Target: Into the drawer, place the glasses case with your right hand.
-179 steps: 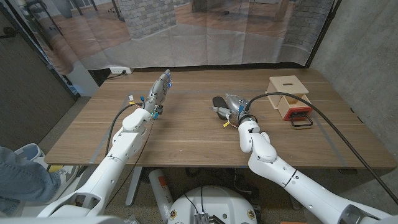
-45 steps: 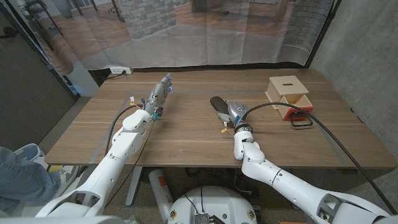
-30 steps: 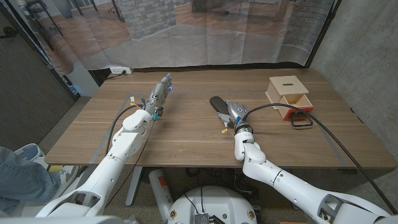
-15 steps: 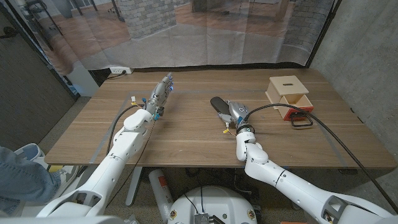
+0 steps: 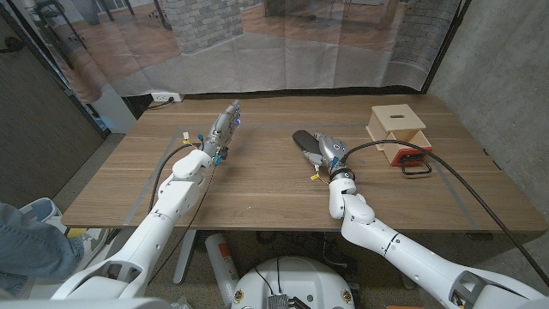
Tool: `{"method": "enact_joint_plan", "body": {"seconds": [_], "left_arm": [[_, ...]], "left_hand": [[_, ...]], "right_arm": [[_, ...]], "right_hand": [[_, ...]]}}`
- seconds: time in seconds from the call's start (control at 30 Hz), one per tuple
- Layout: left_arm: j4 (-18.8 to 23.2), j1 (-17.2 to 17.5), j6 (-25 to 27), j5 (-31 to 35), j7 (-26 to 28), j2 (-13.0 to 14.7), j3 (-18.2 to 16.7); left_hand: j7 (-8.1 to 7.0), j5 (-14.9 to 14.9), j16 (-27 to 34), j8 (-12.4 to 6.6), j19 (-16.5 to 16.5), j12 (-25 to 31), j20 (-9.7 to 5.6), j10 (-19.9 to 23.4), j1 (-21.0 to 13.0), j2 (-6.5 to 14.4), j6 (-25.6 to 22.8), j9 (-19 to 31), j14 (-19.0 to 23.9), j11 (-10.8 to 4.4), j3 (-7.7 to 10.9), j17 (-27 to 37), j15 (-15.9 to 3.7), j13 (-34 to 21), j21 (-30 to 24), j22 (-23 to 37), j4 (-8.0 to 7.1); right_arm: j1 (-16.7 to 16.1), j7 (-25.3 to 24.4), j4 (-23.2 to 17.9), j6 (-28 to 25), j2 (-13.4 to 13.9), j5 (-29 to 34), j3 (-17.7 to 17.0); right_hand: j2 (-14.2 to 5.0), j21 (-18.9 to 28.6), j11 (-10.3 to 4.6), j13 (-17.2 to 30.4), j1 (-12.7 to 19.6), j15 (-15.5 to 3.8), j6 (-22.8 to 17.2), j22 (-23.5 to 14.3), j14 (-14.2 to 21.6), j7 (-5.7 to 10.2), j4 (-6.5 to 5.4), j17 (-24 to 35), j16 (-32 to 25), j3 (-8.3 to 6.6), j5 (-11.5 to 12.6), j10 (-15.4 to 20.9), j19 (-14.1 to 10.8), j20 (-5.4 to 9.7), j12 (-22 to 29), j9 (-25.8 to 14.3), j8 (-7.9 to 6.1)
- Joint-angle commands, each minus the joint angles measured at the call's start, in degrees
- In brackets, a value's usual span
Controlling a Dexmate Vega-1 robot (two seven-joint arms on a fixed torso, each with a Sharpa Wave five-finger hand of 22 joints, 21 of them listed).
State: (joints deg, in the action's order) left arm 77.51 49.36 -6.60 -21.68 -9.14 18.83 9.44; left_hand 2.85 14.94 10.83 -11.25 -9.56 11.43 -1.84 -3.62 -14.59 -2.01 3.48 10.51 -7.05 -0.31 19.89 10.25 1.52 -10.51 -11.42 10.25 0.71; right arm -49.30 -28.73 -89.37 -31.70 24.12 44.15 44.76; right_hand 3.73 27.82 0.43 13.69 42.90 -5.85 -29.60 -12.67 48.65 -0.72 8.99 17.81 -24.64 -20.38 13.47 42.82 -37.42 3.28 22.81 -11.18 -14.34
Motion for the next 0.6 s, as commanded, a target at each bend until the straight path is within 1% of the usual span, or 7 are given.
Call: {"method": "enact_joint_plan", "body": {"seconds": [0.03, 0.4, 0.5, 0.57, 0.6], "left_arm": [[-0.17, -0.32, 0.28, 0.23, 0.2, -0.15, 0.2], [-0.52, -0.8, -0.06, 0.37, 0.06, -0.38, 0.39], [-0.53, -0.85, -0.09, 0.43, 0.09, -0.45, 0.47], [-0.55, -0.86, -0.13, 0.4, 0.03, -0.48, 0.49], [-0.52, -0.84, -0.12, 0.4, 0.1, -0.53, 0.49]], "left_hand": [[-0.12, -0.06, 0.05, -0.08, -3.55, 0.16, 0.33, -0.14, -0.17, 0.48, -0.07, 0.22, 0.29, -0.01, -0.16, 0.34, 0.14, -0.26, 0.0, 0.16, -0.11], [-0.08, -0.12, 0.04, -0.07, -3.54, 0.15, 0.29, -0.17, -0.22, 0.55, -0.04, 0.22, 0.28, 0.03, -0.19, 0.34, 0.22, -0.26, -0.01, 0.16, -0.09], [-0.08, -0.14, 0.05, -0.07, -3.52, 0.16, 0.18, -0.14, -0.23, 0.57, -0.05, 0.22, 0.29, 0.09, -0.2, 0.34, 0.17, -0.26, -0.02, 0.16, -0.09], [-0.12, -0.17, 0.04, -0.08, -3.54, 0.14, 0.18, -0.2, -0.25, 0.6, -0.06, 0.22, 0.27, -0.23, -0.21, 0.34, 0.13, -0.26, -0.02, 0.16, -0.08], [-0.11, -0.18, 0.04, -0.08, -3.55, 0.12, 0.22, -0.25, -0.26, 0.61, -0.06, 0.22, 0.26, -0.03, -0.21, 0.34, 0.14, -0.26, -0.02, 0.16, -0.08]], "right_arm": [[-0.25, 0.3, -2.02, 1.62, 1.42, 1.17, -0.96], [-1.07, -1.8, -3.95, 5.3, 3.26, 2.16, -2.78], [-1.34, -2.0, -4.43, 5.76, 3.63, 2.45, -3.35], [-1.54, -1.94, -4.82, 5.84, 3.86, 2.68, -3.72], [-1.63, -1.92, -5.0, 5.85, 3.94, 2.8, -3.9]], "right_hand": [[-5.14, 0.49, -5.73, 0.27, 5.75, -2.96, -0.23, -0.23, -0.05, 0.09, -0.31, 0.18, -0.01, -0.02, 0.01, 5.84, -0.26, 1.3, 0.0, -0.07, 0.18], [-5.19, 0.77, -5.94, 0.33, 5.92, -3.27, -0.53, -0.29, 0.12, 0.21, -0.42, 0.2, -0.03, 0.03, -0.14, 6.14, -0.51, 1.58, -0.03, -0.08, 0.26], [-5.2, 0.87, -5.92, 0.35, 5.99, -3.55, -0.79, -0.3, 0.24, 0.36, -0.43, 0.21, -0.06, 0.04, -0.17, 6.22, -0.62, 1.75, -0.04, -0.09, 0.21], [-5.26, 0.92, -6.07, 0.36, 6.03, -3.63, -0.85, -0.32, 0.28, 0.44, -0.47, 0.21, -0.06, 0.04, -0.2, 6.29, -0.64, 1.84, -0.05, -0.09, 0.23], [-5.24, 0.94, -6.03, 0.37, 6.09, -3.7, -0.88, -0.32, 0.33, 0.44, -0.44, 0.2, -0.07, 0.03, -0.2, 6.33, -0.65, 1.86, -0.04, -0.09, 0.24]]}}
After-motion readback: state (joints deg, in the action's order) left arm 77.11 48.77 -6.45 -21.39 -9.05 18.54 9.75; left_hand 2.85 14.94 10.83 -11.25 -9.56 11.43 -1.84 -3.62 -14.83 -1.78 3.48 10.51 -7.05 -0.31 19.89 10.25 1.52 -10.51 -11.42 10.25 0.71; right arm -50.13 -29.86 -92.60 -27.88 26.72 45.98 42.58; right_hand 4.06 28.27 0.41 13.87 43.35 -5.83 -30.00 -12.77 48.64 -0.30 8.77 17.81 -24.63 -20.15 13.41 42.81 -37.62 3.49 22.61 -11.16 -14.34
